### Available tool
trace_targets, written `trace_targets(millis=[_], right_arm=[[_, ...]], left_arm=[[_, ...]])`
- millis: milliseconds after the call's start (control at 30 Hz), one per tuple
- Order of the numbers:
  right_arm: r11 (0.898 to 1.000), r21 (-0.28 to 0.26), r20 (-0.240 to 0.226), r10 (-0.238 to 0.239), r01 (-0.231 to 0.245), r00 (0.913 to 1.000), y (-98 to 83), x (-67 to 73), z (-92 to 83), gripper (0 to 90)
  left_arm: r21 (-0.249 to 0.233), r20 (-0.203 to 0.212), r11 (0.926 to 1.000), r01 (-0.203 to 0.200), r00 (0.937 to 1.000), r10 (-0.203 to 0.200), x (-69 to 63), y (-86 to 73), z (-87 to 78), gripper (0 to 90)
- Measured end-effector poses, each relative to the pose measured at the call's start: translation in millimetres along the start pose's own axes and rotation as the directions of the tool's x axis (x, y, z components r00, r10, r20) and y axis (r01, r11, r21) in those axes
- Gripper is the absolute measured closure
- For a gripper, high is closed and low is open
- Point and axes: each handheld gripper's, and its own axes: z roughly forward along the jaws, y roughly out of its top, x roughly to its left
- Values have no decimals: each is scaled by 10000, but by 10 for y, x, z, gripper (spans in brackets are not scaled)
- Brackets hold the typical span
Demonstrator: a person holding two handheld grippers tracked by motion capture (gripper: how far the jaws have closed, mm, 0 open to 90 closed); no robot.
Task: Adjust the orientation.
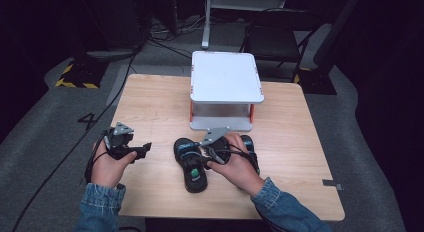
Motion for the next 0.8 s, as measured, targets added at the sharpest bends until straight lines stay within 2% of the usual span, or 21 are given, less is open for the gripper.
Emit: trace_targets(millis=[67,167,200,233,267,300,333,400,500,633,800], right_arm=[[9992,381,121,83,-88,9999,-14,-27,152,454],[9978,632,188,184,-195,9997,-24,-38,279,451],[9971,716,231,227,-243,9995,-28,-42,321,464],[9955,911,228,223,-243,9995,-34,-47,386,544],[9955,911,228,223,-243,9995,-34,-47,386,544],[9946,993,222,267,-288,9994,-34,-47,406,582],[9947,957,202,352,-369,9992,-29,-39,419,600],[9951,976,487,125,-172,9987,-8,-16,401,679],[9960,888,926,-110,28,9956,8,23,386,746],[9978,668,1097,-32,-42,9940,3,32,387,764],[9999,11,999,160,-162,9949,20,43,307,800]], left_arm=[[10,-14,10000,24,10000,-24,6,-3,7,247],[31,-12,10000,34,10000,-34,15,-8,20,247],[35,7,10000,3,10000,-3,20,-9,23,247],[54,12,10000,-14,10000,14,23,-10,25,246],[59,3,10000,23,10000,-23,19,-11,26,246],[52,12,10000,41,10000,-41,17,-10,28,247],[47,21,10000,38,10000,-38,17,-10,29,247],[37,13,10000,33,10000,-33,19,-10,29,247],[57,32,10000,67,10000,-67,21,-6,35,247],[55,13,10000,-12,10000,12,21,-2,44,247],[31,35,10000,59,10000,-59,22,0,44,247]])
